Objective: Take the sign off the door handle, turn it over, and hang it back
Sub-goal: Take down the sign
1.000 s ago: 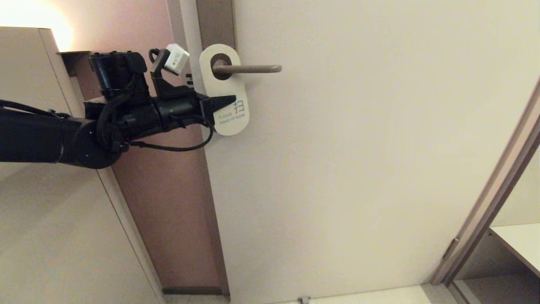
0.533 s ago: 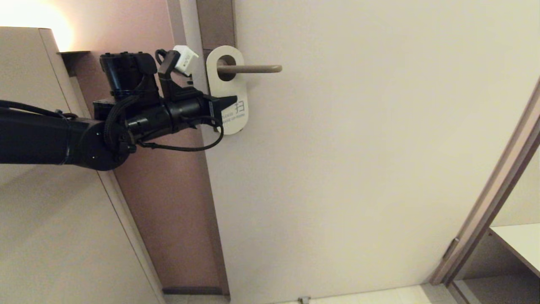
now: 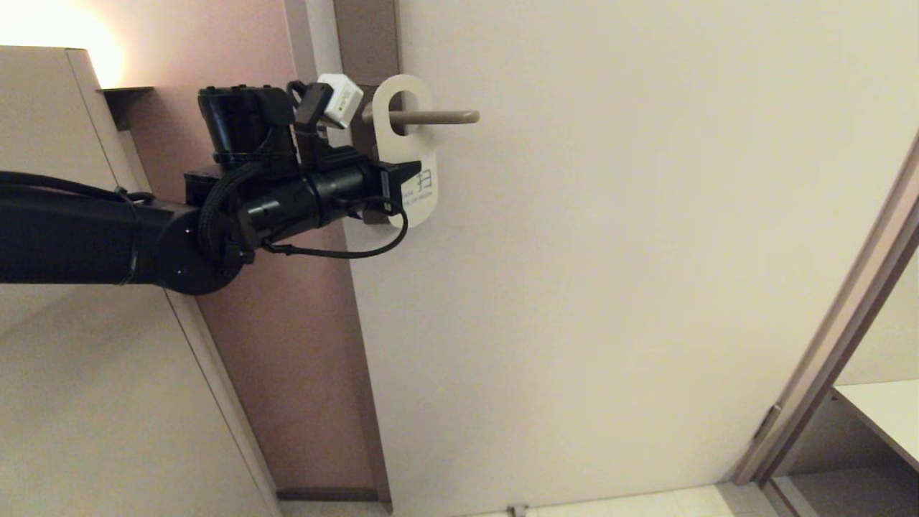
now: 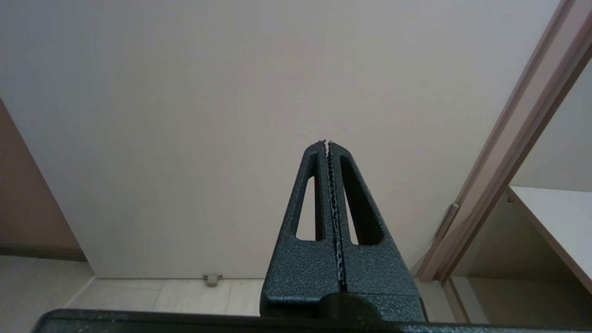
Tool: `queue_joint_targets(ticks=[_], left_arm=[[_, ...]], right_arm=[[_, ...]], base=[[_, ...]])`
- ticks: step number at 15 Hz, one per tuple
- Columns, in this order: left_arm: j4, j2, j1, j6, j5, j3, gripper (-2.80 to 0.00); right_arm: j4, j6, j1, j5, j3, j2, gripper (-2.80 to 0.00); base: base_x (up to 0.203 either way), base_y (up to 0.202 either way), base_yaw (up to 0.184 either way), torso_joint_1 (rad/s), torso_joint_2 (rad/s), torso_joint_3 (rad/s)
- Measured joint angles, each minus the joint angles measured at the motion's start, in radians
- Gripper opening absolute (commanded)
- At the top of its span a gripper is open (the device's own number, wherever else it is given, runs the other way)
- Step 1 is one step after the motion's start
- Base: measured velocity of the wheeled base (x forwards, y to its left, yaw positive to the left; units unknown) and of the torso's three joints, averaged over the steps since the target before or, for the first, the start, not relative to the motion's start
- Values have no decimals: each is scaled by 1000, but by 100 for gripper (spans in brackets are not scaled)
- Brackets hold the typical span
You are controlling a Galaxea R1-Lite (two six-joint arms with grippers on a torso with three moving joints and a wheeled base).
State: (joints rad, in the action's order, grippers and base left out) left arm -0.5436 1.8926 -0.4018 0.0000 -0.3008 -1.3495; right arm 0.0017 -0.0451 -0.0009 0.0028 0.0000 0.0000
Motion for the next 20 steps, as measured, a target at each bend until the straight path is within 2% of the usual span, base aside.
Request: queue_joint_targets(ticks=[6,12,20], left_arm=[[-3,46,-44,0,85,-59,-280],[-2,105,-74,0,115,-113,-280],[6,192,-81,0,117,-222,-280]], right_arm=[[0,0,0,0,0,0,-280],[0,0,0,0,0,0,-280],[0,0,0,0,0,0,-280]], base=[[0,0,0,0,0,0],[0,0,0,0,0,0],[0,0,0,0,0,0]])
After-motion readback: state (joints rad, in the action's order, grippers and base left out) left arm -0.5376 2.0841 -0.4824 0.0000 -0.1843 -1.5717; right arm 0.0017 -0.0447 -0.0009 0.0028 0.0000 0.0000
